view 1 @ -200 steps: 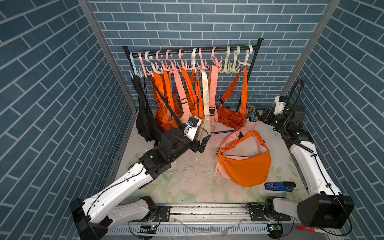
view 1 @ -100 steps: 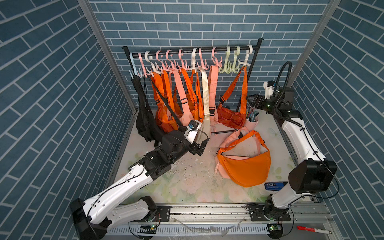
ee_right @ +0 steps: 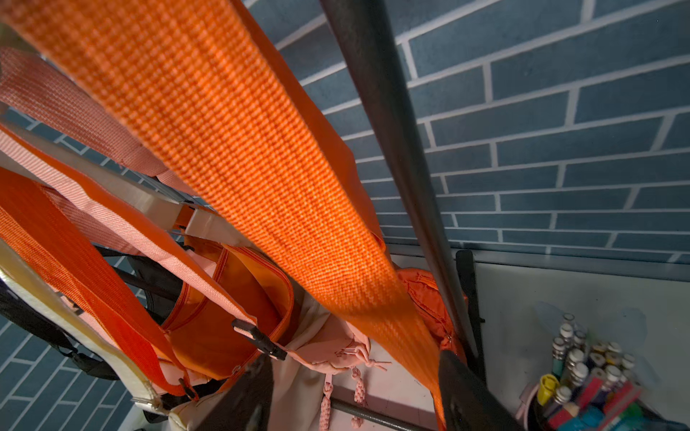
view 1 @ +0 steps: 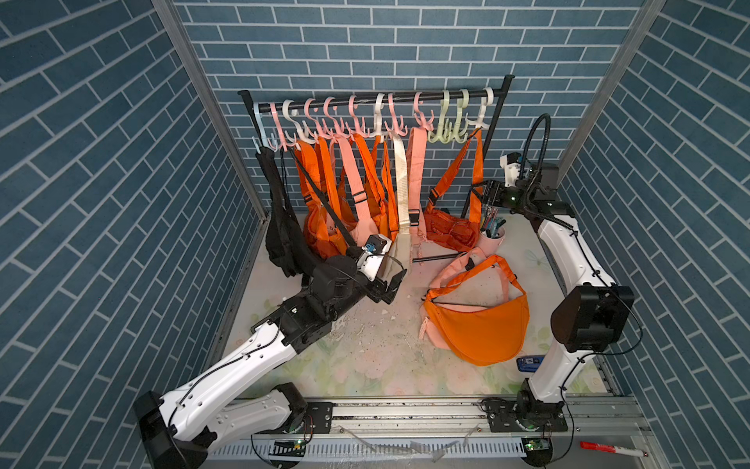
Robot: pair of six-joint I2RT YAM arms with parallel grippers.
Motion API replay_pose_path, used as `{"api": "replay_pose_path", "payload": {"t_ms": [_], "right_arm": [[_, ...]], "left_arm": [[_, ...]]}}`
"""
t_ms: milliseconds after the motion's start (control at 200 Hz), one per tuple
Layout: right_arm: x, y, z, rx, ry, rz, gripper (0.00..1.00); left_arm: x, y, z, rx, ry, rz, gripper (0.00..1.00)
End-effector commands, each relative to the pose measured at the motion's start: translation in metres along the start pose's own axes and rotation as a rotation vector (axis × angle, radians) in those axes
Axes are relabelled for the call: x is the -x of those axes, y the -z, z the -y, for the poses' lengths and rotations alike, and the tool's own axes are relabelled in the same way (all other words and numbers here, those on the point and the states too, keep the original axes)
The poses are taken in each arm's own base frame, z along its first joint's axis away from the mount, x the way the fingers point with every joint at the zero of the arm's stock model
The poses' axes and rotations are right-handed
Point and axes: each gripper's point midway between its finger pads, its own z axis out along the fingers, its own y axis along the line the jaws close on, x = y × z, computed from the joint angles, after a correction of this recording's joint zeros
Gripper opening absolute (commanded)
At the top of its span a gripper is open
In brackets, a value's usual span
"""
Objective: Take the bag off the hook
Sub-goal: Pick up the bag from the hook.
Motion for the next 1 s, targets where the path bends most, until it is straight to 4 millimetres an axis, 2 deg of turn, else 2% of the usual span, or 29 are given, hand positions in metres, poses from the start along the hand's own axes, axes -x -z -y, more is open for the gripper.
{"api": "replay_pose_path", "payload": {"t_ms": [0, 295, 485, 720, 995], "right_arm": [[0.005, -0.007, -0.011, 0.022, 0.086, -0.001, 0.69], [0.019, -0.014, -0.010, -0.004, 0.101, 0.016, 0.64], [0.025, -0.007, -0.011, -0.034, 0.128, 0.015, 0.67], [0.019, -0.004, -0.002, -0.055, 0.133, -0.007, 0.70], [0.010, -0.022, 0.016, -0.078, 0.136, -0.050, 0.70]], "left_arm": [[-0.001, -0.001, -0.002, 0.005, -0.013, 0.013, 0.99], [-0.002, -0.001, 0.000, -0.008, -0.015, 0.016, 0.99], [-0.003, -0.002, 0.000, -0.008, -0.011, 0.015, 0.99], [-0.002, -0.002, 0.001, -0.015, -0.007, 0.017, 0.99], [-0.006, -0.005, 0.002, -0.014, -0.007, 0.006, 0.99]]}}
